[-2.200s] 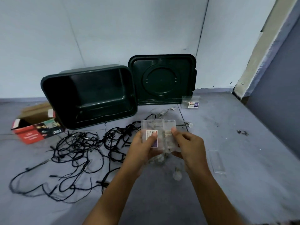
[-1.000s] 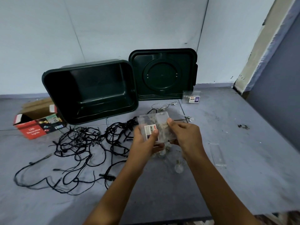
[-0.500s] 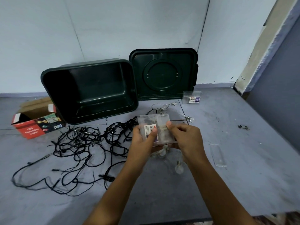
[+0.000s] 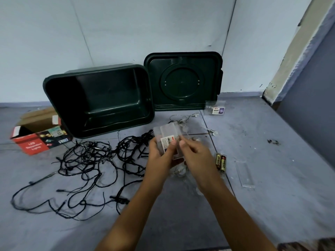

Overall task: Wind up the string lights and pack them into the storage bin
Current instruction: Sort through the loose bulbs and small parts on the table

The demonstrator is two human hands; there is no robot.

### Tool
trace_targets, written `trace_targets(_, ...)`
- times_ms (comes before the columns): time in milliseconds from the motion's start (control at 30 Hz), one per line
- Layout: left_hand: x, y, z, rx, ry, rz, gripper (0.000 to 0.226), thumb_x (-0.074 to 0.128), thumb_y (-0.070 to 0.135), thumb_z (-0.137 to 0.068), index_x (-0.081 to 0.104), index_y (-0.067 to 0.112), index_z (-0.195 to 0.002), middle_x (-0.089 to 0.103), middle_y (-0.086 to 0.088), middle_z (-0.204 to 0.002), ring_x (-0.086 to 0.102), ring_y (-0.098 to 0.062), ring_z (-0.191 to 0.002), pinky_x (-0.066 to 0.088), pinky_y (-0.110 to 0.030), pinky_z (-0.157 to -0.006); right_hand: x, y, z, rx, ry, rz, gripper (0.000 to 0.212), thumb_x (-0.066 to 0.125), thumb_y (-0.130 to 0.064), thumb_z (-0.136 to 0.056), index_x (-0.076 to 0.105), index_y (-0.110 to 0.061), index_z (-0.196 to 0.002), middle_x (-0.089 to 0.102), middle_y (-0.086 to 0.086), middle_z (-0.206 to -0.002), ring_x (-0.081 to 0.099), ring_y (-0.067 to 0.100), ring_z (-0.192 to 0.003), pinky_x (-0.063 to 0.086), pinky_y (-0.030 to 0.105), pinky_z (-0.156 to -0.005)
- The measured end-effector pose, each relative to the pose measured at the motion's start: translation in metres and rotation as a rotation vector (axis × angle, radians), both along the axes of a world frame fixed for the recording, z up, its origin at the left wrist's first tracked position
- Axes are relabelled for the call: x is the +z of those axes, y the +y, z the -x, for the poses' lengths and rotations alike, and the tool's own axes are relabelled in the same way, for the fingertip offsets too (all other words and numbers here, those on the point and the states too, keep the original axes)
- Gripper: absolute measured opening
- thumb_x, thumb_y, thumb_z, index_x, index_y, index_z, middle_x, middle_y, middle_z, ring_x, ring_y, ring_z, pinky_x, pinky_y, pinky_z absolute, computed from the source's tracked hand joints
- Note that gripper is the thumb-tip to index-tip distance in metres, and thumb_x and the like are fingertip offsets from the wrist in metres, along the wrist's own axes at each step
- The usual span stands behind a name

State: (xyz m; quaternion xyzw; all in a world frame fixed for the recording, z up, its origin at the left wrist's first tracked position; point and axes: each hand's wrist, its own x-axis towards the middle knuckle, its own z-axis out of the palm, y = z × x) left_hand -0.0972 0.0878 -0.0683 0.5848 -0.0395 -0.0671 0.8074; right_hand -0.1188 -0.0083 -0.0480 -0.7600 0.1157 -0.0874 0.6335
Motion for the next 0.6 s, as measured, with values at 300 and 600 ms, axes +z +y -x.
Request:
trace_targets(300, -0.010, 0.002, -0.001, -0.007, 0.012, 0.021, 0.035, 0.051, 0.023, -0.089, 0.044, 0.016, -0.123, 0.066, -0.010, -0.109, 0.069, -0.022, -0.094, 0.056, -0.029, -0.072, -0.014, 0.001, -0.001, 0.054, -0.033, 0.095, 0.024, 0.054, -0.030, -0.092, 0.066, -0.023, -0.111, 0.052, 0.004, -0.113, 0.057, 0.008, -0.099, 0.047, 0.012, -0.081)
trace_targets(600, -0.017, 0.008, 0.009, -0.174, 0.032, -0.242, 0.040, 0.040, 0.047, -0.087, 0.041, 0.030, -0.124, 0.061, 0.013, -0.109, 0.063, 0.001, -0.094, 0.052, -0.025, -0.087, -0.018, -0.012, 0.001, 0.051, -0.137, 0.542, 0.028, 0.054, -0.024, -0.093, 0.064, -0.017, -0.118, 0.046, 0.002, -0.098, 0.048, 0.015, -0.096, 0.037, 0.006, -0.072)
